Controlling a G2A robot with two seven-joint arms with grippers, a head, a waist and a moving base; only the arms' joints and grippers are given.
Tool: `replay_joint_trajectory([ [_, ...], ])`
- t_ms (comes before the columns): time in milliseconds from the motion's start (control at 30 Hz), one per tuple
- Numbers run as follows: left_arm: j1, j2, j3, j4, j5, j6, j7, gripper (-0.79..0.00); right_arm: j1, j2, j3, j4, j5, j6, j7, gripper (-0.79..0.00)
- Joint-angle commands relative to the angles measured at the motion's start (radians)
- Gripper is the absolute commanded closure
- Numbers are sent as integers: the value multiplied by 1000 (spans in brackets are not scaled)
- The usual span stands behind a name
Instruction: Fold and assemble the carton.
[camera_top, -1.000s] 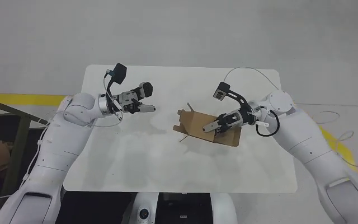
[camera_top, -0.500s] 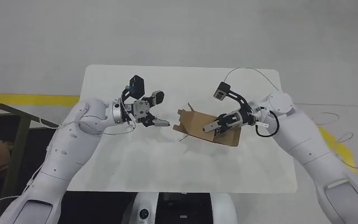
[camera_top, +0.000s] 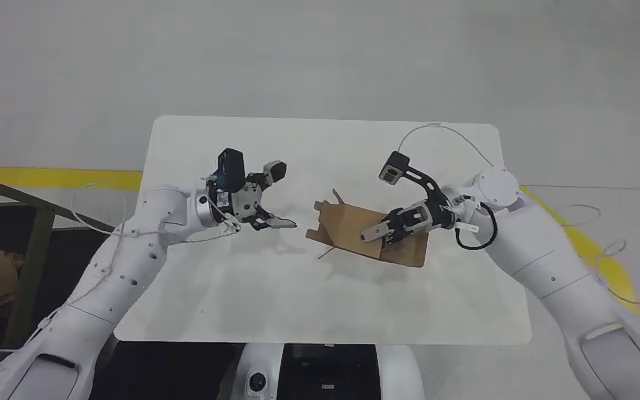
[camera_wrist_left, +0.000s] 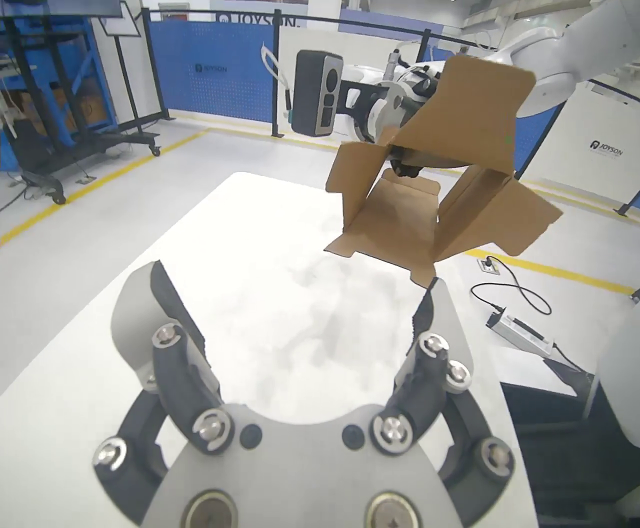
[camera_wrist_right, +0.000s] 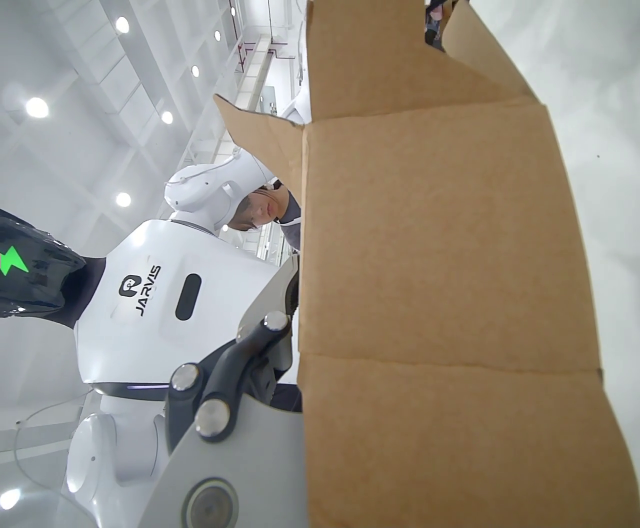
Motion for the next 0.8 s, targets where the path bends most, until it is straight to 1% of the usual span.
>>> replay_joint_trajectory([
  [0,-21,13,25,17,116,0,160,-785,16,3,-25,10,7,0,0,0],
  [100,-45,32,65,48,257,0,343,-785,43,8,-59,29,25,0,0,0],
  [133,-54,38,80,59,300,0,392,-785,53,9,-69,36,29,0,0,0],
  [167,-61,43,94,66,326,0,407,-785,61,11,-78,42,35,0,0,0],
  [533,-116,84,249,52,313,0,407,-785,110,8,-136,61,63,0,0,0],
  [633,-128,88,280,46,312,0,407,-785,114,7,-133,53,60,0,0,0],
  [767,-136,86,340,45,279,0,407,-785,111,8,-121,42,53,0,0,0],
])
